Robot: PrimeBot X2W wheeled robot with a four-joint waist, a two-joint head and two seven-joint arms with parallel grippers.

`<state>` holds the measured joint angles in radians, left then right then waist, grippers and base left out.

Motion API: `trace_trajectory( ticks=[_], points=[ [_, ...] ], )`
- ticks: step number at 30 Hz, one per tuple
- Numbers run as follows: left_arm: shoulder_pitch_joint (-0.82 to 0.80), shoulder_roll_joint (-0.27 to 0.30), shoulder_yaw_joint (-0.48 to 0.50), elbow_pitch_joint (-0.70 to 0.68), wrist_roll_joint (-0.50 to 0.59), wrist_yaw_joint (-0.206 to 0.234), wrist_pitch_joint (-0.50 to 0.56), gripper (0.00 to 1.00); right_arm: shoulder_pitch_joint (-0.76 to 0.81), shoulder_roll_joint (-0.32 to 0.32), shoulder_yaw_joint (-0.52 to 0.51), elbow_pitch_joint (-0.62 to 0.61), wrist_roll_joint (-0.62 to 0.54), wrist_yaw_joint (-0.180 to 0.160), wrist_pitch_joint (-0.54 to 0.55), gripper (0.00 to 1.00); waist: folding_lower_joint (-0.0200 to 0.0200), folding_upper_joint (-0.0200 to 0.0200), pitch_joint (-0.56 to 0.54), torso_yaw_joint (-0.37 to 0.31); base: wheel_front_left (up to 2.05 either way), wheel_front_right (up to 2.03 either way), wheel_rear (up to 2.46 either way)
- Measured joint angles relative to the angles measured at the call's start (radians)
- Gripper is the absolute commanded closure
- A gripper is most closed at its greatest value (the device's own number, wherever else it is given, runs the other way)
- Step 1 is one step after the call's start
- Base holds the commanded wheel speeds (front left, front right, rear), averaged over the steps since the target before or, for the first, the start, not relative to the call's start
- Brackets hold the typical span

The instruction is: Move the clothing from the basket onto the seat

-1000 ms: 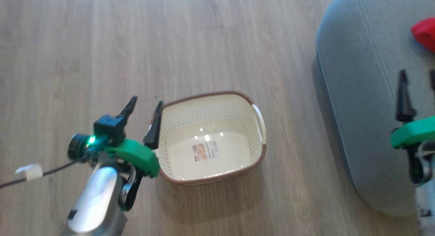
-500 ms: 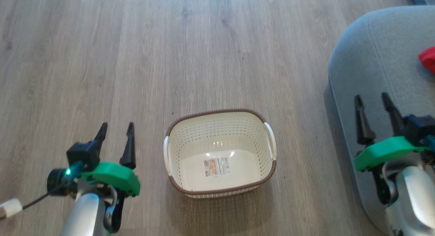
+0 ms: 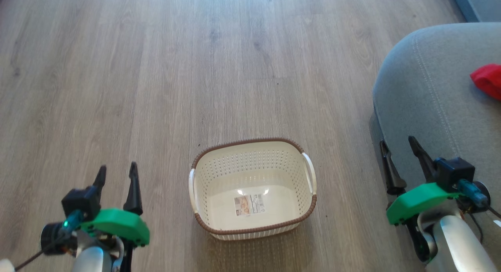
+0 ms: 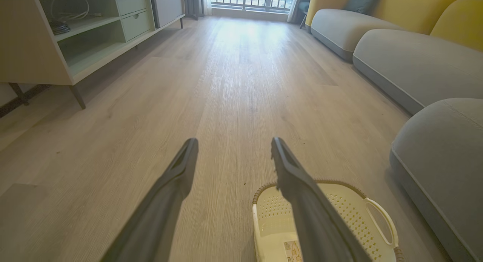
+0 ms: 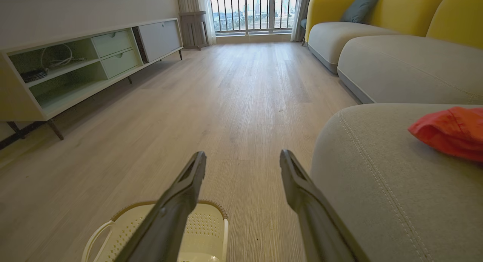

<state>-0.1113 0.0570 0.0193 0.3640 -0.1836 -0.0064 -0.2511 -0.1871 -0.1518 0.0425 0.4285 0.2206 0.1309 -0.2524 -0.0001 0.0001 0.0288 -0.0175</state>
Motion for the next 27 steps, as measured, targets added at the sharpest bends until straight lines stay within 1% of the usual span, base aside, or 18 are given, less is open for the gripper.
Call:
trace_trajectory(
  ticks=[7, 18, 19, 24, 27],
  points=[
    [0.033, -0.008, 0.045, -0.021, 0.011, -0.009, 0.000, 0.00, 0.028, 0.016, 0.000, 0.011, -0.001, 0.000, 0.000, 0.00, 0.0000, 0.0000, -0.010, -0.005, 0.00, 0.00, 0.00],
    [0.034, -0.014, 0.056, -0.022, 0.014, -0.035, 0.000, 0.00, 0.035, 0.017, -0.001, 0.015, -0.001, 0.000, 0.000, 0.00, 0.0001, 0.0000, -0.010, -0.009, 0.00, 0.00, 0.00],
    [0.034, -0.015, 0.056, -0.021, 0.006, -0.040, 0.000, 1.00, 0.035, 0.018, -0.001, 0.016, -0.001, 0.000, 0.000, 1.00, 0.0001, 0.0000, -0.009, -0.009, 0.00, 0.00, 0.00],
    [0.069, -0.024, 0.049, 0.054, 0.005, -0.040, 0.005, 1.00, 0.074, 0.025, 0.002, 0.089, 0.000, 0.000, 0.004, 1.00, 0.0001, 0.0000, -0.009, -0.009, 0.00, 0.00, 0.00],
    [0.088, -0.025, 0.049, 0.067, -0.011, -0.040, 0.017, 1.00, 0.096, 0.027, 0.002, 0.097, 0.016, 0.000, 0.012, 1.00, 0.0001, 0.0000, -0.010, -0.008, 0.00, 0.00, 0.00]
  ],
)
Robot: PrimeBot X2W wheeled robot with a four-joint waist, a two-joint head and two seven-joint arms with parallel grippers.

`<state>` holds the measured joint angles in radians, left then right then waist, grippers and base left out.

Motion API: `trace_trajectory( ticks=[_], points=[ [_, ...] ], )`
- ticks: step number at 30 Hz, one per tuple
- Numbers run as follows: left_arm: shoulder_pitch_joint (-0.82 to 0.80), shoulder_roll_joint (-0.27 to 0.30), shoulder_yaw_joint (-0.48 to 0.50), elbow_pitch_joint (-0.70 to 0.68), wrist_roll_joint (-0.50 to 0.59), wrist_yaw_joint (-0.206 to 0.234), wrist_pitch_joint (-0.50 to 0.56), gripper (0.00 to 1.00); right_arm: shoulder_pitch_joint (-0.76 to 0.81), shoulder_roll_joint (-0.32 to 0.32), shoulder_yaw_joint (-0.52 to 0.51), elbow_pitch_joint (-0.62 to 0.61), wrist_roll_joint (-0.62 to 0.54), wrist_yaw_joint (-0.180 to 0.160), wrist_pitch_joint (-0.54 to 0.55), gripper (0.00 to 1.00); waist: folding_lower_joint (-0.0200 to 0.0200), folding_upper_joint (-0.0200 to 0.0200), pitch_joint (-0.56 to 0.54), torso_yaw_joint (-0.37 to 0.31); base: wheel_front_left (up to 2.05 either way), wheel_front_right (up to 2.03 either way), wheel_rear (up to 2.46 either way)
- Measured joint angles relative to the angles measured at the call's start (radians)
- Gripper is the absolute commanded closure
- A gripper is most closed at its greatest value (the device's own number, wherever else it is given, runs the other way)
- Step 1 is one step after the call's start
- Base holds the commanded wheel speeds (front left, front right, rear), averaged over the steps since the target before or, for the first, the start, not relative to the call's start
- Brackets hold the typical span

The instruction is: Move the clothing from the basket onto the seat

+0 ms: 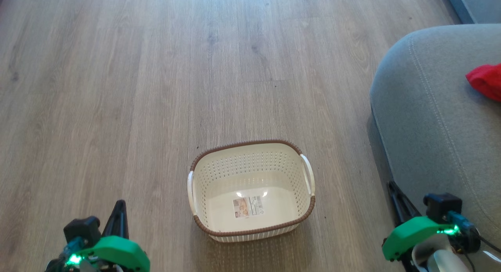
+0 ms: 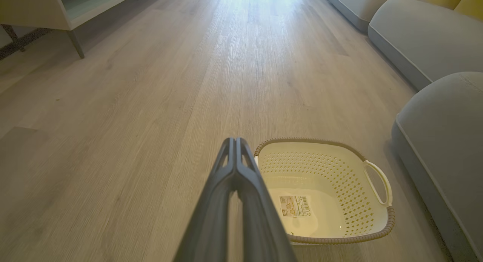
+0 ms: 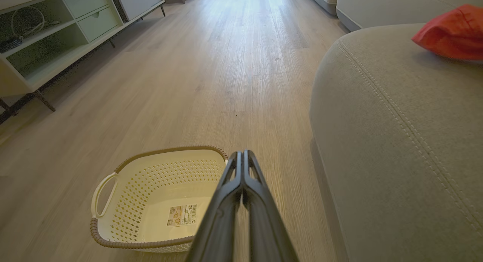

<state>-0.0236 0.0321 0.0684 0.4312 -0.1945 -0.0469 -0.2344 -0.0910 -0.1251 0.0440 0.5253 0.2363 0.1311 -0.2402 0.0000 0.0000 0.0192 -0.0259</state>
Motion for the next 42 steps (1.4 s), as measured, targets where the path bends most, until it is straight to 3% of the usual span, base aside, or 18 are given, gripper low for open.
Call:
trace_trajectory(
  ticks=[42],
  points=[
    [-0.001, 0.000, 0.001, -0.052, -0.481, -0.022, 0.114, 1.00, -0.001, 0.026, -0.057, -0.082, 0.466, 0.000, 0.119, 1.00, 0.0000, 0.0000, -0.006, 0.009, 0.00, 0.00, 0.00]
  ],
)
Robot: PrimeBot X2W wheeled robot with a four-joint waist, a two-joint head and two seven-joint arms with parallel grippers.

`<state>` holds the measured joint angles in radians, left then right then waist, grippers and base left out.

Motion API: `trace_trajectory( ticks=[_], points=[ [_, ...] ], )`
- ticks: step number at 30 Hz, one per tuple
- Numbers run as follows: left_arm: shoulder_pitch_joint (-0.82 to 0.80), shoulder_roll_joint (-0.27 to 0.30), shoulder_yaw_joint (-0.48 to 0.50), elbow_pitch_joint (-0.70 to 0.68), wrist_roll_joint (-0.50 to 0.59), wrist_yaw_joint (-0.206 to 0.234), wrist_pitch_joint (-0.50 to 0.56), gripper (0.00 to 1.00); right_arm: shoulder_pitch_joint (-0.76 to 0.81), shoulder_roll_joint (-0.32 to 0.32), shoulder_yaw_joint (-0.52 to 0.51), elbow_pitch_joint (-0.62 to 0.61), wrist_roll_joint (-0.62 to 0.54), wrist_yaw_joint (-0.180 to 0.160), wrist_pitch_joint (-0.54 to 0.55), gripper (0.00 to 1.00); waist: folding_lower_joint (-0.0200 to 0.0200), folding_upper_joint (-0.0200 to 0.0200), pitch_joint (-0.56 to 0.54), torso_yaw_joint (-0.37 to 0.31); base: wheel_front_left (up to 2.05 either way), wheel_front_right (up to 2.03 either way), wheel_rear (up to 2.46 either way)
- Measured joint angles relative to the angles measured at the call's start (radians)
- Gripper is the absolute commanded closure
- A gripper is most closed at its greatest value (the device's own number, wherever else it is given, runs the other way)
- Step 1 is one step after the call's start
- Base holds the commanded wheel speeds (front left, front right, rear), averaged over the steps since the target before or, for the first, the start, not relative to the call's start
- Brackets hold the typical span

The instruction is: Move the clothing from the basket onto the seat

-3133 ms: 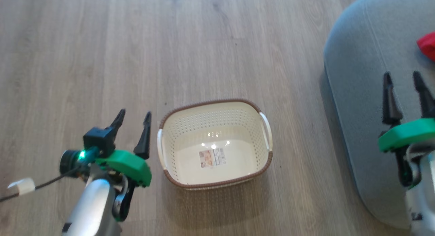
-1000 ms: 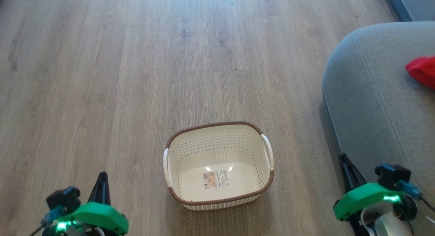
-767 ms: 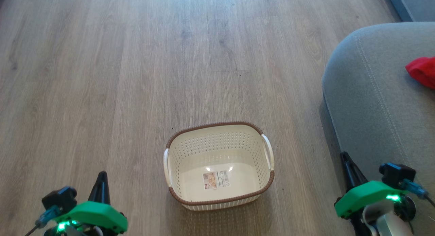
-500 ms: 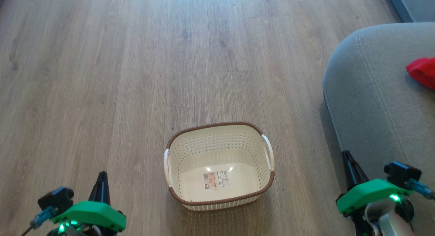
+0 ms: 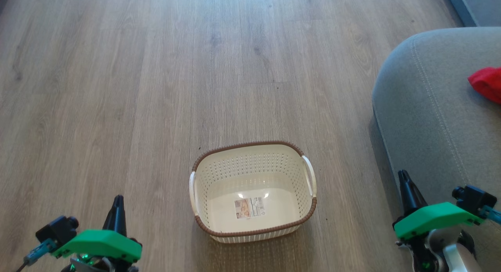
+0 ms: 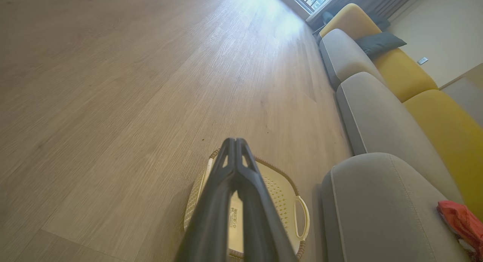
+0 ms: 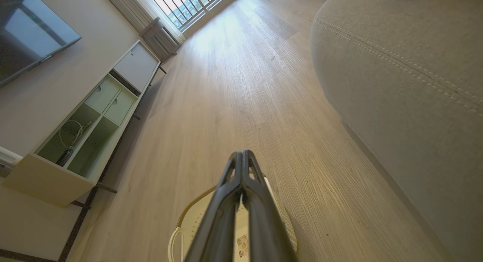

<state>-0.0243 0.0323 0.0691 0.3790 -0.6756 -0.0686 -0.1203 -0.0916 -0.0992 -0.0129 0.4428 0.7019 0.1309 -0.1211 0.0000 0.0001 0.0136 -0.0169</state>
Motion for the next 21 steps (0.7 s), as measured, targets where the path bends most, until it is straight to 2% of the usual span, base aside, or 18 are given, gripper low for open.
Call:
trace_trajectory(
  ticks=[21],
  points=[
    [-0.008, 0.000, 0.001, -0.023, -0.238, -0.016, 0.059, 1.00, 0.000, 0.011, -0.031, -0.038, 0.231, 0.000, 0.060, 1.00, 0.0000, 0.0000, -0.003, 0.004, 0.00, 0.00, 0.00]
  ],
)
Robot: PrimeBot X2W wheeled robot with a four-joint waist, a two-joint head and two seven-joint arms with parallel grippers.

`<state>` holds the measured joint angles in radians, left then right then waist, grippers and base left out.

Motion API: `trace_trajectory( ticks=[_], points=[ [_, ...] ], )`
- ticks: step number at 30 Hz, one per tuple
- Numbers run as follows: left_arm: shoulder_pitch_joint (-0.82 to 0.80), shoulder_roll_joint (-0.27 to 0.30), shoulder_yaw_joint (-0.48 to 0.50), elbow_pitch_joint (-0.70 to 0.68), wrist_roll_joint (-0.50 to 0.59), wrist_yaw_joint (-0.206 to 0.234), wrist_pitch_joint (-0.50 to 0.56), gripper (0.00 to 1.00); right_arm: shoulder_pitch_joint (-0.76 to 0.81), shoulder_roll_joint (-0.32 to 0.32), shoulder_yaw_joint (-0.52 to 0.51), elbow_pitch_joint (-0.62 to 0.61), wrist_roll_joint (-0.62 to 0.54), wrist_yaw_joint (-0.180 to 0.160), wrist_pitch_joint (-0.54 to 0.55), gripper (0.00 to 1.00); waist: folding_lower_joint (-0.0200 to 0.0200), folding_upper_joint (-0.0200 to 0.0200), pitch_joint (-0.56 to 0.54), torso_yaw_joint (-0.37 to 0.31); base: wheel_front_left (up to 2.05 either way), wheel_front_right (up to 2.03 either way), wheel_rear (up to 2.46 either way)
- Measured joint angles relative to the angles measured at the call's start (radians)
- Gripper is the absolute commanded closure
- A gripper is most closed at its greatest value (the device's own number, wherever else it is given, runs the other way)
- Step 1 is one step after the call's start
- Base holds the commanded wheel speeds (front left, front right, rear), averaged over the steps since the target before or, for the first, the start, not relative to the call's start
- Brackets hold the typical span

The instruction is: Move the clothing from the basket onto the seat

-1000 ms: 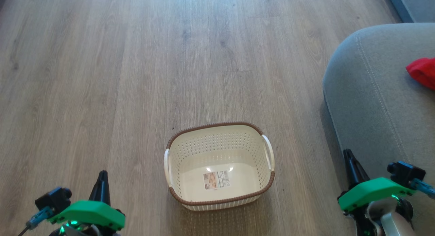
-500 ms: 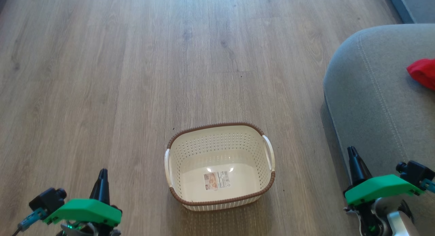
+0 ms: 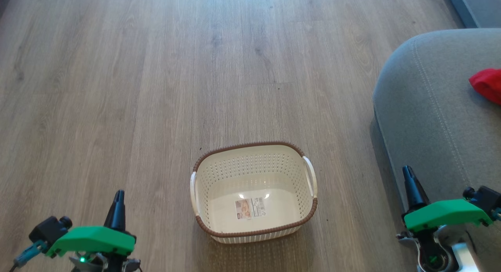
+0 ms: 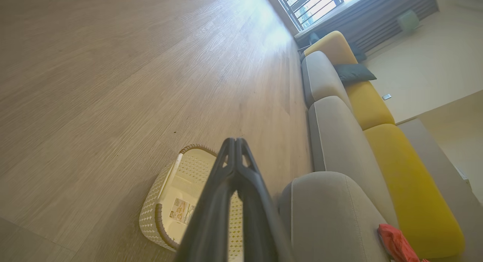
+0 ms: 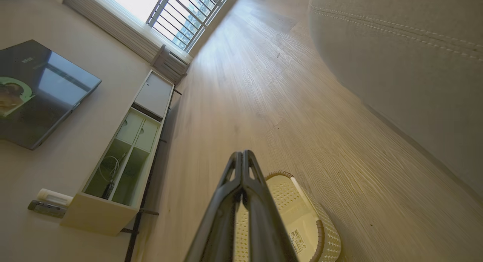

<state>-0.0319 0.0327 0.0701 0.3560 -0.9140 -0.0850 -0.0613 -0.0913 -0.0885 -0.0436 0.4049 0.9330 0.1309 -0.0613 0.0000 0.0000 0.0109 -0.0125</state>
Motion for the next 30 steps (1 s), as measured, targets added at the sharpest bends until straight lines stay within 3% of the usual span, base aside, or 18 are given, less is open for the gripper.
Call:
trace_trajectory(
  ticks=[30],
  points=[
    [-0.008, 0.001, 0.003, -0.036, -0.340, -0.018, 0.086, 1.00, 0.001, 0.020, -0.045, -0.061, 0.332, 0.000, 0.081, 1.00, 0.0000, 0.0000, -0.004, 0.006, 0.00, 0.00, 0.00]
  ],
)
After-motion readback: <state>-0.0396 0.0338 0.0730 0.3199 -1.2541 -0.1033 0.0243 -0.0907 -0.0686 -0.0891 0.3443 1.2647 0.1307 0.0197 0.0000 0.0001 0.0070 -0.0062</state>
